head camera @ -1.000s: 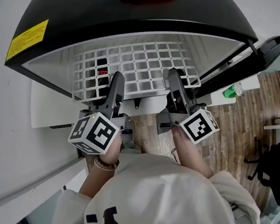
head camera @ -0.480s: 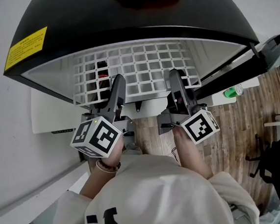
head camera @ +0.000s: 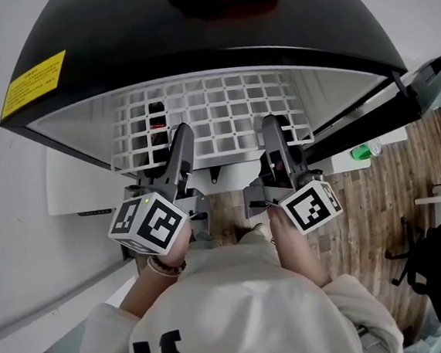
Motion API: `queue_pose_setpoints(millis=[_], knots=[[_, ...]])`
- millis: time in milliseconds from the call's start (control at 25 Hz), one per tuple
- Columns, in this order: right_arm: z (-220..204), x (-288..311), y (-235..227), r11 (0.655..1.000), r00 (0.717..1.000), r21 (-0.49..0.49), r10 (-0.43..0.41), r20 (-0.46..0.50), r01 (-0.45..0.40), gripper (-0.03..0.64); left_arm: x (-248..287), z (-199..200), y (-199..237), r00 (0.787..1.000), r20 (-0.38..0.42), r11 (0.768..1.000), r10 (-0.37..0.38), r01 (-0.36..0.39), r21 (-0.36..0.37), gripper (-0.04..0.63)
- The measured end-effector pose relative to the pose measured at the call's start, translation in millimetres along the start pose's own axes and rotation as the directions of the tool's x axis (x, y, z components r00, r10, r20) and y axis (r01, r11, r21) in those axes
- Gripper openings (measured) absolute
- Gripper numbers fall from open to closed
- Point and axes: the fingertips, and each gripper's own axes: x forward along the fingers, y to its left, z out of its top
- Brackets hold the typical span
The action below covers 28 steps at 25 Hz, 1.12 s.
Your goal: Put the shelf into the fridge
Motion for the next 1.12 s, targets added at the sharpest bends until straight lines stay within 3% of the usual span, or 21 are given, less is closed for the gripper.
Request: queue_pose_setpoints(millis=[800, 1120], knots=[[0, 8, -3, 1.000, 1.000, 0.016, -0.008, 0.004, 0.008, 0.192, 9, 3, 3, 1.000, -0.008, 1.000, -0.010, 0.010, -0.004, 0.186], [1, 14, 1, 1.000, 1.000, 0.006, 0.027, 0.013, -0.027, 0.193, 12, 4, 4, 1.000, -0.008, 1.000, -0.009, 0.009, -0.006, 0.184]])
